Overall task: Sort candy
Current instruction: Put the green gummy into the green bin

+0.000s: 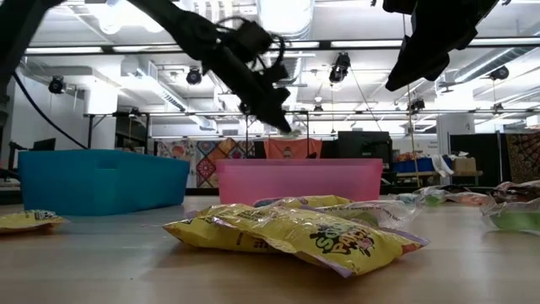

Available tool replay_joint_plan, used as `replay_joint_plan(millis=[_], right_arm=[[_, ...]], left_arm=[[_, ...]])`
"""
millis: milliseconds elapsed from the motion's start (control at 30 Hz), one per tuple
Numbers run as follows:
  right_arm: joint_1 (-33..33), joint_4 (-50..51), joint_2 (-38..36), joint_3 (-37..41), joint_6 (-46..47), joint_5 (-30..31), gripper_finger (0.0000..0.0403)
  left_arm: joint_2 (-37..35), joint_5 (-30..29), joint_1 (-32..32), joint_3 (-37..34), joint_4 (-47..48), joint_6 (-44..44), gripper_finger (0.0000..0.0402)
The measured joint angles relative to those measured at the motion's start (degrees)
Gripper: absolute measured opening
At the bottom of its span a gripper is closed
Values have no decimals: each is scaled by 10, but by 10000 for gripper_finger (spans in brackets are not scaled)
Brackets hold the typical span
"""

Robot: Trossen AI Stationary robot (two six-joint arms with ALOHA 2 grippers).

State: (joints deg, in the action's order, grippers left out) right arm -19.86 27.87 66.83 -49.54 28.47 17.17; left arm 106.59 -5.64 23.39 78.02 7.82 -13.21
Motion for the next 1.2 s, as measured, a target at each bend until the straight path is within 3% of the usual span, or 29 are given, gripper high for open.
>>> replay_joint_plan(millis=[233, 467, 900, 1200], right_arm=[[0, 1, 0, 2, 0, 0, 98], [0, 1, -1, 2, 3, 0, 98], [0, 1, -1, 2, 12, -1, 98], [8, -1, -1, 2, 95, -1, 97]], left_arm=[[54, 23, 15, 73, 28, -24, 0], [66, 23, 27, 94, 32, -24, 2], [65, 37, 36, 94, 42, -12, 107], [4, 38, -9, 89, 106, 8, 111]])
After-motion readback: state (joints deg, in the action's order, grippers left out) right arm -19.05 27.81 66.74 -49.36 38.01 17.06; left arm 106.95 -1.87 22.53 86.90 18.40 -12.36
